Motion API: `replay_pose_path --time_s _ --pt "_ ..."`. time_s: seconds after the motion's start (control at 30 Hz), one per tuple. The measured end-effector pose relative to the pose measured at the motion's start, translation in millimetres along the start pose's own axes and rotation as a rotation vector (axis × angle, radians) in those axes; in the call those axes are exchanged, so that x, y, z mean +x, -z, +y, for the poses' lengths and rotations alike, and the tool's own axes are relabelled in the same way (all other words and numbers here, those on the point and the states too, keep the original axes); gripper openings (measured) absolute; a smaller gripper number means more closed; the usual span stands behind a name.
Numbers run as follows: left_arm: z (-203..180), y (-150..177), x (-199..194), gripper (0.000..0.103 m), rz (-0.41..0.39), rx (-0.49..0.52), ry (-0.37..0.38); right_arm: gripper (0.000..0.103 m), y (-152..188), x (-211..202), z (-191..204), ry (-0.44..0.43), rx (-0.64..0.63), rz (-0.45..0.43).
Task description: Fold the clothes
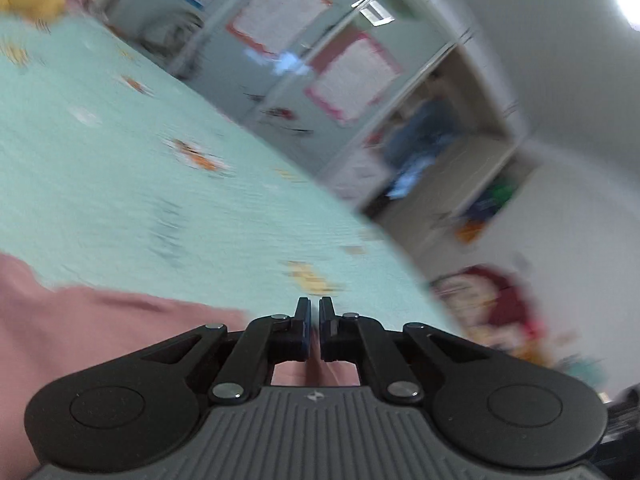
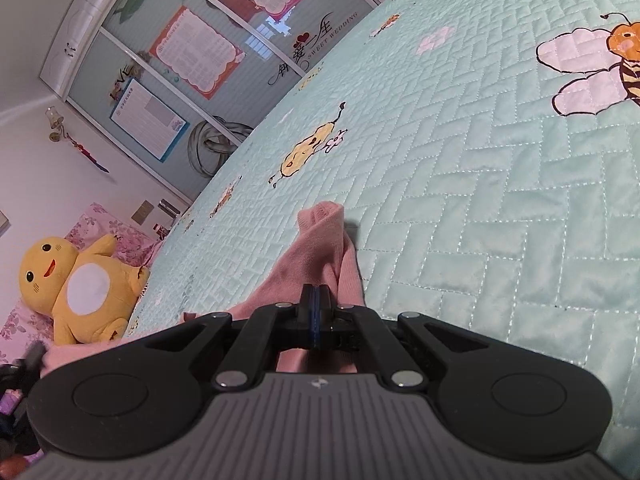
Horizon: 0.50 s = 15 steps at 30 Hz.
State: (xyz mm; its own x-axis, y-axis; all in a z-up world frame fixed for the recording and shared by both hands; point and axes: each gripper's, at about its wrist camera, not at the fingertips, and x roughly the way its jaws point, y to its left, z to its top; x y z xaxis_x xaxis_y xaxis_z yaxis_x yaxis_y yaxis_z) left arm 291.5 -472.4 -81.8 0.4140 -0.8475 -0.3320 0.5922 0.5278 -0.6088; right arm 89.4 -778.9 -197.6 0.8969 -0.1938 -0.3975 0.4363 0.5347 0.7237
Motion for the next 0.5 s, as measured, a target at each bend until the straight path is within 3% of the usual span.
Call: replay_pose_path --time_s 0.07,0.13,0.2,0.3,0.4,0.5 --pt "15 10 14 0.002 0.096 -0.039 -0.023 0.0 1 2 0 -0.001 0.0 0.0" --pt "30 26 13 0.01 0.135 -0.116 -0.053 0.0 0 3 -1 -0.001 -0.001 0.0" --pt "40 43 2 0.031 0.154 -0.193 -0.046 0.0 0 1 -1 -0.001 -0.001 0.0" --pt "42 72 -24 0.044 0.183 -0.281 0.01 0.0 0 3 -1 -0.003 0.003 0.0" --pt "32 99 -44 0.049 0.193 -0.271 0.059 0.0 0 4 -2 -0.005 0.005 0.0" --pt "22 107 -44 0.049 0.186 -0.218 0.051 0.0 0 3 -2 -0.005 0.007 0.0"
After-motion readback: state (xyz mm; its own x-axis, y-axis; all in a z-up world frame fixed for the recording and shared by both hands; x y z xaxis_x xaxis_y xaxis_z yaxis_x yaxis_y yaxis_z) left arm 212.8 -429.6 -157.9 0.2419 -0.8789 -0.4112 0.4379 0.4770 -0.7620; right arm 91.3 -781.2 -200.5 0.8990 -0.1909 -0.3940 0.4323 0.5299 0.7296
